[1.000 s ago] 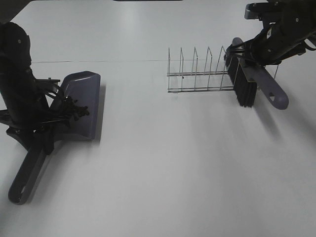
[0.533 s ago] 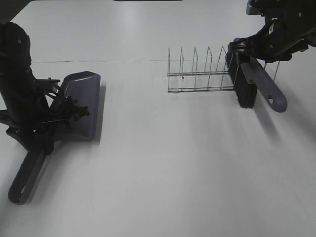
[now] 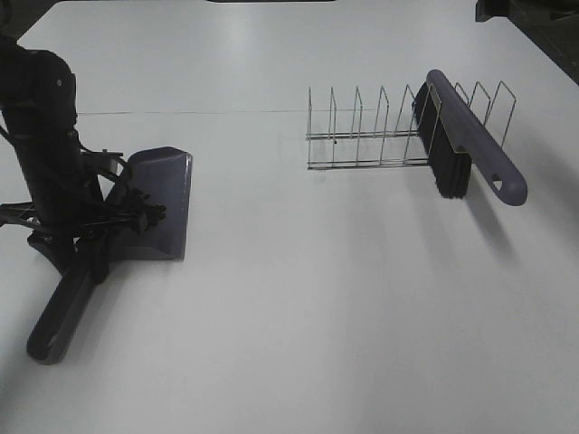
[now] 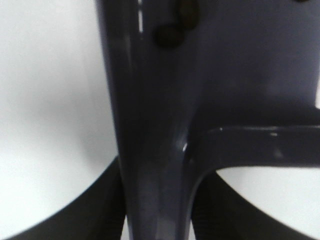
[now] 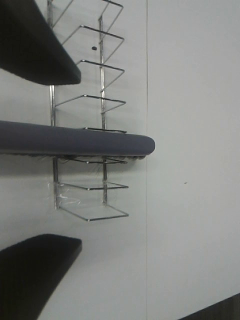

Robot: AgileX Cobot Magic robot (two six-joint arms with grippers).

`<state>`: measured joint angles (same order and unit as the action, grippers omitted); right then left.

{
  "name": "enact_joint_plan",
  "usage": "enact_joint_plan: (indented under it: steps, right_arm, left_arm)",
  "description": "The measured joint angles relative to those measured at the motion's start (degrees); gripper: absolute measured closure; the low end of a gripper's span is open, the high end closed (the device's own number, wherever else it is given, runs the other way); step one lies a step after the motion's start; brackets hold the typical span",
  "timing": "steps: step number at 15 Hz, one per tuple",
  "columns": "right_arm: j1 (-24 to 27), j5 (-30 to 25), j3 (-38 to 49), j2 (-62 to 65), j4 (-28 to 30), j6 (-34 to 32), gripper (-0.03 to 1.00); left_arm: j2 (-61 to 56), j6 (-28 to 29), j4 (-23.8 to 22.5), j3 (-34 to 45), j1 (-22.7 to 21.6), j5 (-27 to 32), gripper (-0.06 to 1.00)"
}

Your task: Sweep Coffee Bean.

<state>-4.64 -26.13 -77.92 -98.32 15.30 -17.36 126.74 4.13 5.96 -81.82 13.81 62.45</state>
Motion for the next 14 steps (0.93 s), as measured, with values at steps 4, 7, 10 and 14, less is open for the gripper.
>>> enact_joint_plan:
  steps: [4,7,10,14]
  right_arm:
    - [0.0,-8.3,0.0,4.4,0.0,3.0,0.25]
    - [0.0,-9.2,0.1,6.2,-0.4,3.2,0.25]
    - [0.0,-11.4,0.1,7.1,-1.1,3.2,0.25]
    - [0.0,-14.2,0.4,8.6,-1.3,3.4,0.25]
  left_arm:
    - [1.4,0.7,0.0,-3.1,0.0,-1.8,0.61]
    - [1.4,2.8,0.0,-3.2,0.0,-4.0,0.61]
    - [1.4,3.2,0.0,-3.3,0.0,-4.9,0.57]
    - [0.4,3.3,-0.4,-3.3,0.1,-5.9,0.03]
